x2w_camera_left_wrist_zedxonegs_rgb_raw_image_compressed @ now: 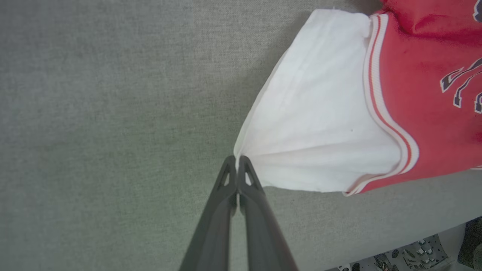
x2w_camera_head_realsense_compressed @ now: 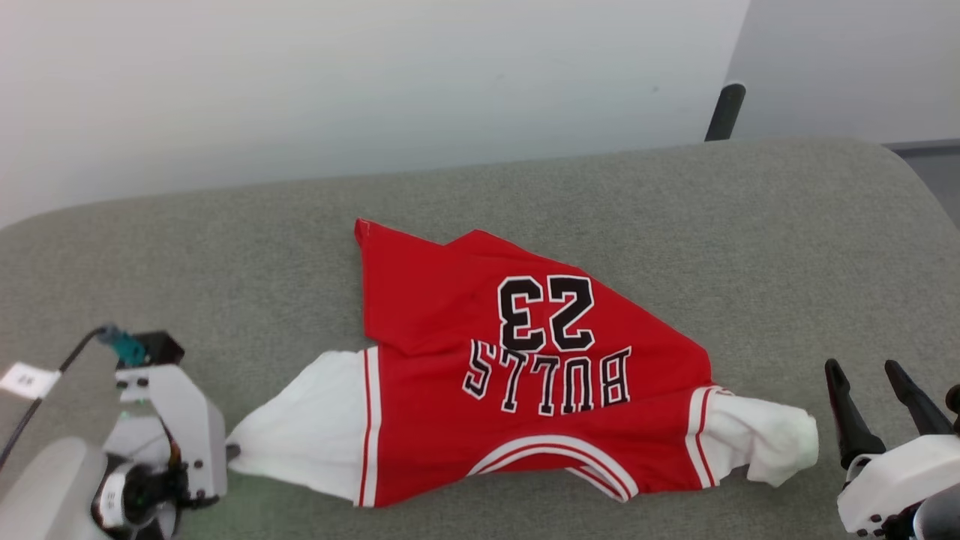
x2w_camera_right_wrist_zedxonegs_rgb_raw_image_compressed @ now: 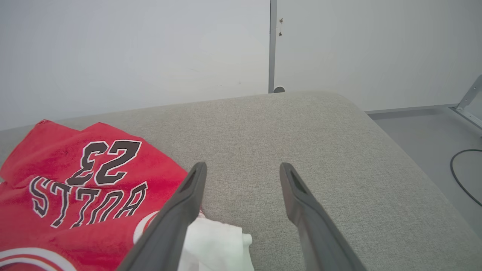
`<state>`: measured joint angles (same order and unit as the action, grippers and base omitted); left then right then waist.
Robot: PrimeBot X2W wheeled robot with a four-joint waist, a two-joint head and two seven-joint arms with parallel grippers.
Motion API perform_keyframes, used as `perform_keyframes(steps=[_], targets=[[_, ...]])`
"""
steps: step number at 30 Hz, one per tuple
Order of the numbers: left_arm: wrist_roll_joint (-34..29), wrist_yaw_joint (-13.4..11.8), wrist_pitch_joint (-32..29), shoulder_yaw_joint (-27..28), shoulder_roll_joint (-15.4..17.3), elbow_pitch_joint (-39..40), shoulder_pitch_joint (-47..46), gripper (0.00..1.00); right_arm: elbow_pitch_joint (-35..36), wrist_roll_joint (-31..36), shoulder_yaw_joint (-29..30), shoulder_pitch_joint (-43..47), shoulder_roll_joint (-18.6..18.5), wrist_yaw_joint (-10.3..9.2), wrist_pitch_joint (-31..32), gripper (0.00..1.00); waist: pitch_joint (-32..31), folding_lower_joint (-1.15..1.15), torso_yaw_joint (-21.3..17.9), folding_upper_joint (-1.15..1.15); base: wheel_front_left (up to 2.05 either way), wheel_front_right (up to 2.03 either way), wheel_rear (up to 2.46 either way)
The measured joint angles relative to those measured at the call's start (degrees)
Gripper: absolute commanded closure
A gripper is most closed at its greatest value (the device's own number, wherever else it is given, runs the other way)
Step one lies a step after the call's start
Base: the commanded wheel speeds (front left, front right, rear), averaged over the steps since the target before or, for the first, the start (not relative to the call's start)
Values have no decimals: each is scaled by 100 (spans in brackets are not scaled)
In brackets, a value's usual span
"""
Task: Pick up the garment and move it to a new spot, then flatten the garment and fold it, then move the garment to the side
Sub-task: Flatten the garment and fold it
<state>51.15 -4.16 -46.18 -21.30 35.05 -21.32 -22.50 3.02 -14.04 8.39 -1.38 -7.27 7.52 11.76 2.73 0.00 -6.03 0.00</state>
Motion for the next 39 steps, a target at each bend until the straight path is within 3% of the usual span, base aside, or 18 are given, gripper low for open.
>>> perform_keyframes(steps=[7,8,9,10,11,12,20,27,39], targets=[[136,-244,100,147,92,178,555,100,55,-8,-52,83,-26,0,102,0,-113,0,77,0,0,0,0],[157,-252,138,159,88,178,609,93,64,-5,-63,90,-14,0,112,0,-121,0,79,0,0,0,0],[165,-266,156,157,83,178,651,68,76,2,-70,99,0,0,116,0,-127,0,82,0,0,0,0],[157,-266,218,157,77,179,671,26,92,4,-75,108,9,0,132,0,-132,0,86,0,0,0,0],[154,-267,248,163,62,178,676,3,94,4,-75,110,10,0,143,0,-136,0,90,0,0,0,0],[156,-270,261,169,45,176,676,0,94,1,-76,109,3,0,163,0,-141,0,92,0,0,0,0],[107,-332,323,181,88,355,597,0,151,-55,-112,104,-42,0,194,0,-158,0,92,0,0,0,0],[64,-446,8,80,158,564,488,0,310,-127,-172,102,-9,0,176,0,-107,0,-2,0,0,0,0],[12,-679,-331,-31,279,234,520,0,836,-30,-292,97,100,0,-88,0,132,0,-324,0,0,0,0]])
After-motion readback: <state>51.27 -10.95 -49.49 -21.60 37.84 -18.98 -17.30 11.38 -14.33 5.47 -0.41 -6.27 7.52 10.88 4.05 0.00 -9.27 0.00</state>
